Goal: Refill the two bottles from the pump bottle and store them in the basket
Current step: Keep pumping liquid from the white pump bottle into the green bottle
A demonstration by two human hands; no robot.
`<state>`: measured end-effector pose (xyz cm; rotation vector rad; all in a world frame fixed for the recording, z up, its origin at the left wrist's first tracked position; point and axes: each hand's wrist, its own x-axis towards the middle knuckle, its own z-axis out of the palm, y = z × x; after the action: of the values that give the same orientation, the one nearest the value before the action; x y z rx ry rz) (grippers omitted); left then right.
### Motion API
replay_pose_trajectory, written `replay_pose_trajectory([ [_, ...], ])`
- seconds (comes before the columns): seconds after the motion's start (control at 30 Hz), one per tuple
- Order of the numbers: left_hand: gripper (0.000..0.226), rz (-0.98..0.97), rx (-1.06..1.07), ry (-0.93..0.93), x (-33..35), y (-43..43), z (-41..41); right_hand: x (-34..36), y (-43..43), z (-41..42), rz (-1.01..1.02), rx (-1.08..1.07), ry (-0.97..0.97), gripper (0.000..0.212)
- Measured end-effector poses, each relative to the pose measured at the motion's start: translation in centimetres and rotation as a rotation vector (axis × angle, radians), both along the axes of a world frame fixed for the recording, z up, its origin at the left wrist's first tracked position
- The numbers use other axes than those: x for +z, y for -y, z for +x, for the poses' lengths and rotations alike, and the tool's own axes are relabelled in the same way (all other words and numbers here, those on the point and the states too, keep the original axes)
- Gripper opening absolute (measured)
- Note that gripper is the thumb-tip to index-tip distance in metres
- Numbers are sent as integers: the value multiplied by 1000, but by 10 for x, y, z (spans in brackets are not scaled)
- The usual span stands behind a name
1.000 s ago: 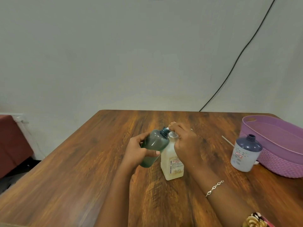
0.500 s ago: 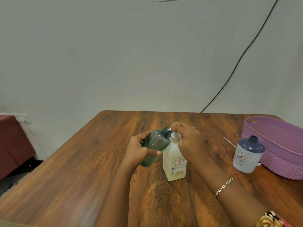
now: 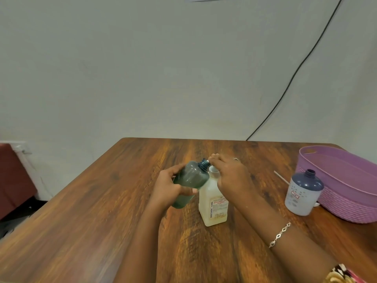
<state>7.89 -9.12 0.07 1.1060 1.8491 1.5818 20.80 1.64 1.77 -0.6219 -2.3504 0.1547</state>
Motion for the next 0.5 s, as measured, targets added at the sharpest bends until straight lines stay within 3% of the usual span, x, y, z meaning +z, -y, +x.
replay_pose_trajectory([
  [0.3, 59, -3, -7, -18, 6, 0, 0, 4, -8, 2, -88, 4, -84, 41],
  [0.4, 64, -16, -1, -23, 3, -2, -3, -8, 0, -1, -72, -15, -206, 46],
  [0.5, 71, -31, 11, -17, -4, -4, -3, -17, 1, -5, -18, 8, -207, 47],
])
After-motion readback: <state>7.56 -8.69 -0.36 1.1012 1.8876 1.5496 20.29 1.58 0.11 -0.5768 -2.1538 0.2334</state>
